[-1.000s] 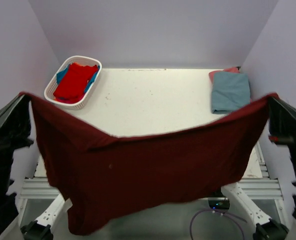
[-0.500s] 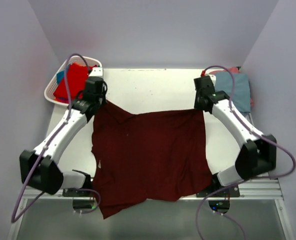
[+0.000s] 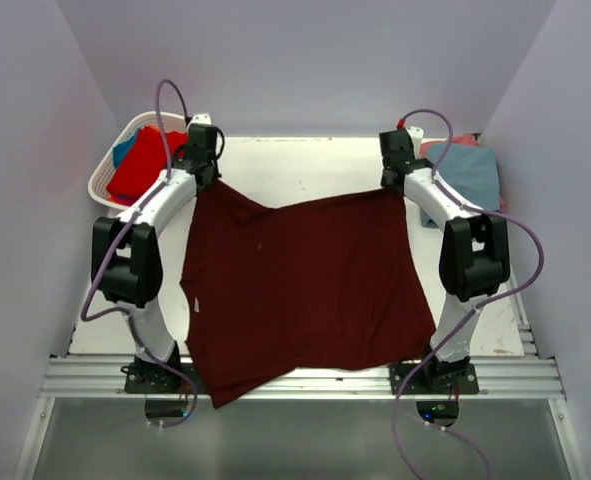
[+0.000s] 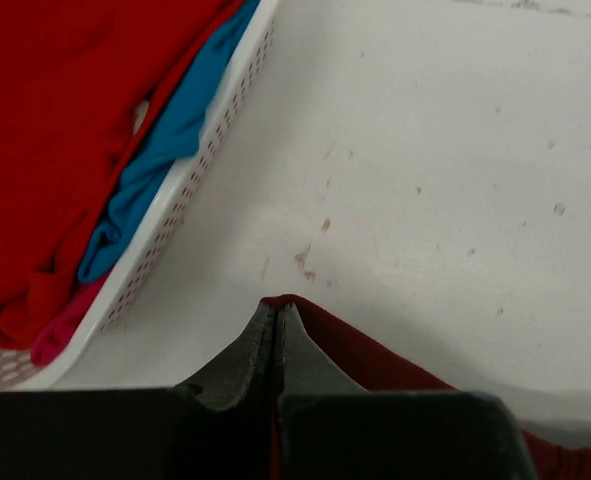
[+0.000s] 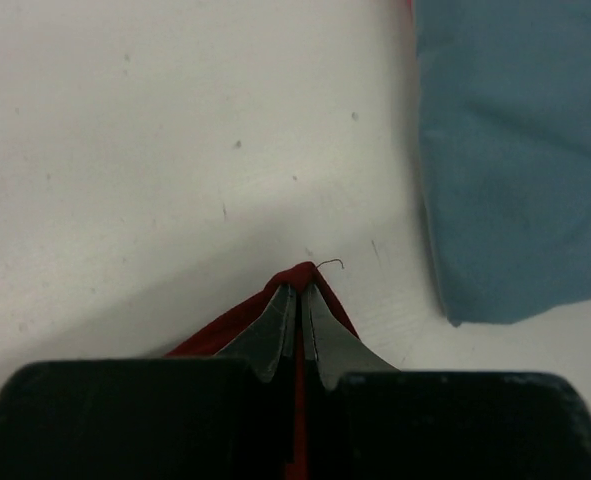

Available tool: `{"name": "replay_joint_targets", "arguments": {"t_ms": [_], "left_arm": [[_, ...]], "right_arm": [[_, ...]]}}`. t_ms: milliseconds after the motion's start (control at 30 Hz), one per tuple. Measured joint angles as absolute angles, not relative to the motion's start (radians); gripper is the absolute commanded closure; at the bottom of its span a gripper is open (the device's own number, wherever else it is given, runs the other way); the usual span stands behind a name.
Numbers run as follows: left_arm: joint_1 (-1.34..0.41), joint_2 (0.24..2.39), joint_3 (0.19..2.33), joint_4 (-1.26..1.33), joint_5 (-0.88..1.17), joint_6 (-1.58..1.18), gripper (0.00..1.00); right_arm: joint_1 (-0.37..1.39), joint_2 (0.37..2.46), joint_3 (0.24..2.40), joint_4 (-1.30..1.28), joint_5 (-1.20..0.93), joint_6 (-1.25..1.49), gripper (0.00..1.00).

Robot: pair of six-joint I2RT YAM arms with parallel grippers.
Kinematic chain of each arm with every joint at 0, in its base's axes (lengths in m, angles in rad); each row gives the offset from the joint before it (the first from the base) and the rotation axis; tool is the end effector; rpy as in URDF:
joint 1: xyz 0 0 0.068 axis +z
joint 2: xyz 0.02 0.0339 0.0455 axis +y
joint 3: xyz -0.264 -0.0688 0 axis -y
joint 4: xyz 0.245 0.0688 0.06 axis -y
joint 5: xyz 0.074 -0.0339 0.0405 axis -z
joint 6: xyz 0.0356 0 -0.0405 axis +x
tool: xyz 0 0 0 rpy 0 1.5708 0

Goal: Fold and stack the t-shirts
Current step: Flatten out the tshirt

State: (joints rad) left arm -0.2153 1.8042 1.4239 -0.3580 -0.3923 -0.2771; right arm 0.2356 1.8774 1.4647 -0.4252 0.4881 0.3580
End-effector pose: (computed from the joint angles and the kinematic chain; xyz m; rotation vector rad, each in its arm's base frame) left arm 0.4033 -0.0743 0.2632 -0.2659 2.2331 0.1903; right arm 0.4110 0.0815 0.2435 0.3590 2.2758 -0.2887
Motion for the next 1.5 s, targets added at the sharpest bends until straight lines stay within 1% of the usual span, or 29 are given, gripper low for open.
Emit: {"name": "replay_joint_targets", "arguments": {"t_ms": [200, 300, 467, 533, 633, 667, 700, 733, 767, 800, 867, 933, 1067, 1100, 1133, 1167, 1200, 1233, 1267, 1300, 1333, 1367, 1500], "left_arm": [[-0.187, 2.037, 1.682, -0.316, -0.35, -0.27, 1.0], [-0.183, 2.163, 1.798, -0.311, -0.319, -0.265, 1.0], [-0.179, 2.43, 2.117, -0.319, -0.26, -0.238, 1.0], [-0.176, 2.493, 2.202, -0.313, -0.241, -0.224, 1.0], [-0.172, 2.511, 2.228, -0.29, -0.213, -0.216, 1.0], [-0.171, 2.512, 2.24, -0.284, -0.208, -0.214, 0.88], [-0.17, 2.514, 2.258, -0.276, -0.202, -0.207, 0.61], [-0.168, 2.516, 2.278, -0.266, -0.202, -0.196, 0.02], [-0.167, 2.516, 2.29, -0.25, -0.202, -0.186, 0.0], [-0.165, 2.511, 2.293, -0.226, -0.205, -0.188, 0.0], [-0.163, 2.492, 2.268, -0.185, -0.21, -0.191, 0.0], [-0.161, 2.422, 2.148, -0.146, -0.213, -0.191, 0.0], [-0.16, 2.268, 1.919, -0.097, -0.212, -0.2, 0.0], [-0.161, 2.223, 1.866, -0.093, -0.209, -0.204, 0.0], [-0.163, 2.183, 1.827, -0.091, -0.206, -0.213, 0.02], [-0.166, 2.147, 1.797, -0.091, -0.203, -0.227, 0.1], [-0.169, 2.116, 1.773, -0.092, -0.198, -0.243, 0.3], [-0.172, 2.092, 1.753, -0.091, -0.191, -0.259, 0.41], [-0.175, 2.063, 1.723, -0.086, -0.181, -0.277, 0.54], [-0.179, 2.035, 1.688, -0.083, -0.174, -0.292, 0.82], [-0.182, 2.011, 1.647, -0.076, -0.163, -0.313, 0.93], [-0.185, 1.988, 1.599, -0.068, -0.157, -0.331, 1.0], [-0.189, 1.942, 1.396, -0.064, -0.144, -0.411, 1.0]], "right_arm": [[0.191, 2.027, 1.64, -0.389, 0.488, 0.347, 1.0], [0.174, 2.132, 1.766, -0.393, 0.489, 0.341, 1.0], [0.162, 2.325, 2.012, -0.404, 0.522, 0.336, 1.0], [0.162, 2.381, 2.074, -0.4, 0.544, 0.337, 1.0], [0.163, 2.424, 2.109, -0.393, 0.575, 0.345, 1.0], [0.163, 2.432, 2.114, -0.39, 0.586, 0.35, 0.93], [0.163, 2.439, 2.118, -0.385, 0.586, 0.356, 0.72], [0.163, 2.45, 2.134, -0.385, 0.585, 0.363, 0.48], [0.163, 2.465, 2.16, -0.387, 0.583, 0.362, 0.08], [0.163, 2.479, 2.19, -0.387, 0.58, 0.364, 0.01], [0.163, 2.488, 2.218, -0.387, 0.571, 0.353, 0.01], [0.163, 2.457, 2.167, -0.342, 0.553, 0.347, 0.01], [0.164, 2.268, 1.843, -0.239, 0.519, 0.333, 0.01], [0.165, 2.215, 1.765, -0.215, 0.503, 0.328, 0.04], [0.166, 2.176, 1.713, -0.206, 0.493, 0.325, 0.11], [0.167, 2.129, 1.659, -0.198, 0.474, 0.321, 0.21], [0.168, 2.084, 1.618, -0.187, 0.457, 0.316, 0.38], [0.169, 2.043, 1.583, -0.176, 0.44, 0.311, 0.99], [0.17, 2.006, 1.56, -0.174, 0.421, 0.309, 1.0], [0.17, 1.974, 1.544, -0.171, 0.406, 0.316, 1.0], [0.171, 1.948, 1.532, -0.171, 0.389, 0.324, 1.0], [0.172, 1.926, 1.522, -0.173, 0.374, 0.33, 1.0], [0.173, 1.864, 1.437, -0.168, 0.317, 0.347, 1.0]]}}
